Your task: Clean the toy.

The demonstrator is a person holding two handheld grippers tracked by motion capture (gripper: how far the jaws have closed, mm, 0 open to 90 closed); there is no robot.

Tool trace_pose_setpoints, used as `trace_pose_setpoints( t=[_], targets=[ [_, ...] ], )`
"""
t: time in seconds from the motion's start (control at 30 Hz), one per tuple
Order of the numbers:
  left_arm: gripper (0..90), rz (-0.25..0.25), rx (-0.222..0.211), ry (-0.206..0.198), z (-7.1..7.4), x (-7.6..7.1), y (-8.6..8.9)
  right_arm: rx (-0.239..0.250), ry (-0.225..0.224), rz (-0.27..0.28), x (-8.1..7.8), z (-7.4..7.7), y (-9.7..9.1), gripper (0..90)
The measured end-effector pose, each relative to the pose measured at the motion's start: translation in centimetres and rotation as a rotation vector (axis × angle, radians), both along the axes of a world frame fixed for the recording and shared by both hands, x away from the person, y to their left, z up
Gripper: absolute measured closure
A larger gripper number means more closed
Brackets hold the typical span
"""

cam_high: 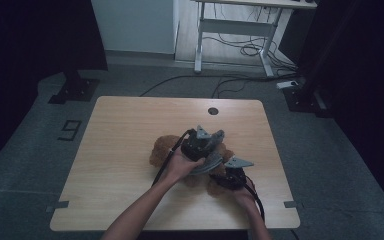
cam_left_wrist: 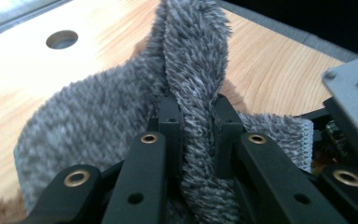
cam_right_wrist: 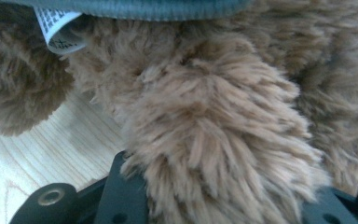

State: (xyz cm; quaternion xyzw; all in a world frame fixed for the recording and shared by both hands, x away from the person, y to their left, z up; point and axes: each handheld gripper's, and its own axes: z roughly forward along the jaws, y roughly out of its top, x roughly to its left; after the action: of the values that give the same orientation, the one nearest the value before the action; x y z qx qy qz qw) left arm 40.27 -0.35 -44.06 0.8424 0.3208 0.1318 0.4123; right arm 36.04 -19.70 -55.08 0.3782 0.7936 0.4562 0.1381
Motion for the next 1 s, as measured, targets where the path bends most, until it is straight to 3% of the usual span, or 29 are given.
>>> trace_pose_setpoints(
  t=[0.17, 0.3, 0.47, 0.6, 0.67, 0.7, 0.83, 1.0],
  targets=[
    [77.6, 0.067, 0.03, -0.014, 0.3, 0.2, 2.6, 0.002, 0.001, -0.002, 0.0, 0.0, 0.0, 64.5],
    [77.6, 0.13, 0.034, -0.011, 0.0, 0.6, 6.0, 0.005, 0.006, -0.005, 0.0, 0.0, -0.1, 64.5],
    [77.7, 0.184, -0.026, -0.005, -0.1, 0.5, 10.2, 0.004, 0.003, -0.001, 0.0, 0.0, 0.0, 64.5],
    [77.7, 0.233, -0.038, -0.009, -0.2, 0.5, 12.9, 0.007, 0.005, -0.003, 0.1, 0.0, 0.0, 64.4],
    [77.7, 0.269, -0.046, 0.001, -0.8, 0.3, 14.7, 0.008, 0.007, -0.004, 0.1, 0.0, 0.0, 64.4],
    [77.7, 0.269, -0.046, 0.001, -0.8, 0.3, 14.7, 0.008, 0.007, -0.004, 0.1, 0.0, 0.0, 64.4],
    [77.8, 0.308, -0.066, 0.055, -2.8, 0.2, 16.9, 0.011, 0.011, -0.006, 0.2, 0.0, 0.0, 64.4],
    [78.1, 0.314, -0.065, 0.093, -5.1, 0.1, 17.4, 0.008, 0.012, -0.007, 0.4, 0.0, 0.0, 64.4]
  ],
)
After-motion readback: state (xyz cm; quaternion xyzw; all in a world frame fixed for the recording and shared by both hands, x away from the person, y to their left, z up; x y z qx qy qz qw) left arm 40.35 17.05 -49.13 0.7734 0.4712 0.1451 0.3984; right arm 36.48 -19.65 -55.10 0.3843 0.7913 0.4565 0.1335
